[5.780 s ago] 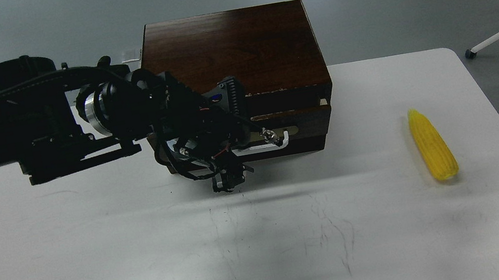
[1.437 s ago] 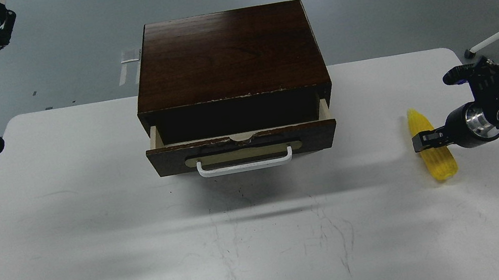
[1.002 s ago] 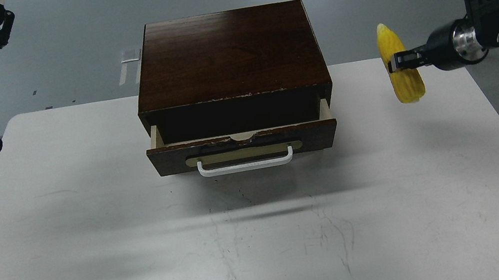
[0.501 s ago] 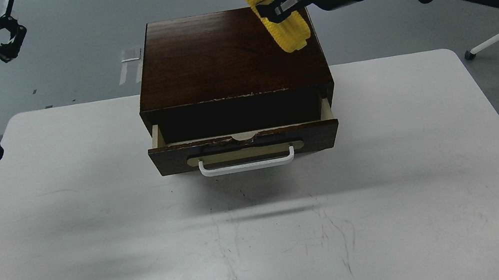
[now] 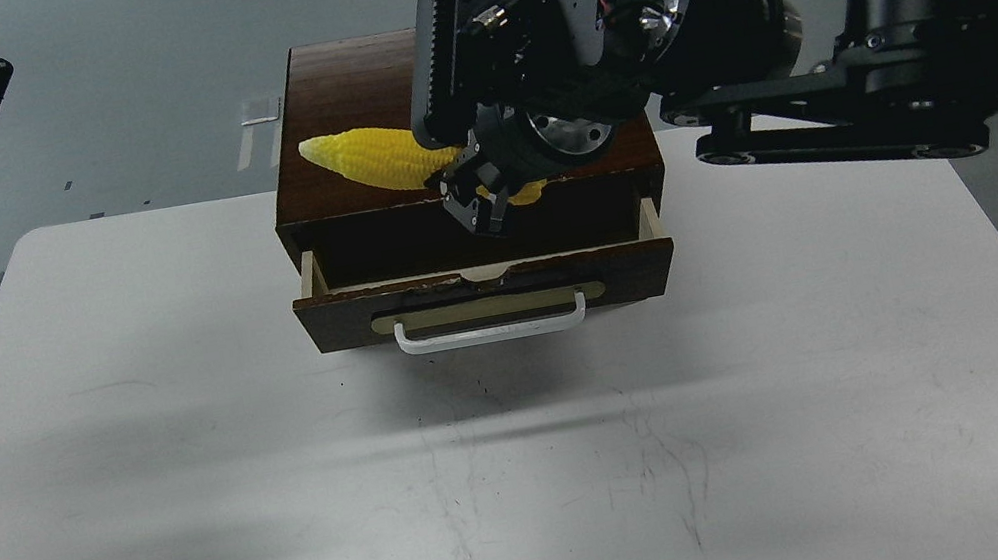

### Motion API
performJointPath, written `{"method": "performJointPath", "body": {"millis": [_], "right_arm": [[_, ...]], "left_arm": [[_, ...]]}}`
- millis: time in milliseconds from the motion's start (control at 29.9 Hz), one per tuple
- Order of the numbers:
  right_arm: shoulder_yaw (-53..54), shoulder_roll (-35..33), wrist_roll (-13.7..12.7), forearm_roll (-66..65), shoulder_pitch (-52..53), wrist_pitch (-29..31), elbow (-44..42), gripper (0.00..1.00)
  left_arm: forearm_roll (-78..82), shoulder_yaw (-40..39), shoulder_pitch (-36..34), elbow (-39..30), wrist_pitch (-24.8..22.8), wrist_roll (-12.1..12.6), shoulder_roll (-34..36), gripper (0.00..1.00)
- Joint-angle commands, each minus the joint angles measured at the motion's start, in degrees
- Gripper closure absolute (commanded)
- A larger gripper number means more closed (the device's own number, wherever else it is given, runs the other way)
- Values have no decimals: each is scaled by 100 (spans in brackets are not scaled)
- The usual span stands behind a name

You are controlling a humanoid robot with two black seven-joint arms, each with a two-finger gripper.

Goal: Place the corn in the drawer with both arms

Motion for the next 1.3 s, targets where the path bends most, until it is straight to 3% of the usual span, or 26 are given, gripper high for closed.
{"method": "performJointPath", "body": {"millis": [0,334,401,434,635,802,1169,1270], "right_arm": [[-221,6,23,-231,-26,1,100,100],[-494,-12,23,-302,-96,1,153,98],[-494,-12,23,-302,-157,1,153,81],[-494,-3,23,-302,-184,1,153,65],[-503,-29,23,-311,-237,1,144,44],[-494,-38,23,-311,-254,1,136,38],[-424,-135,14,-293,-237,1,92,37],[-162,-231,14,-153,-237,1,-13,26]], "left_arm": [[0,-1,13,0,0,-3,57,2],[-9,-27,13,18,0,-39,110,2],[-9,-36,13,9,0,-39,110,2],[-9,-44,13,9,0,-39,110,2],[-9,-44,48,18,0,-39,127,2],[-9,-44,65,9,0,-39,163,2],[-9,-71,57,9,0,-39,171,2],[-9,-71,57,9,0,-39,180,2]]}}
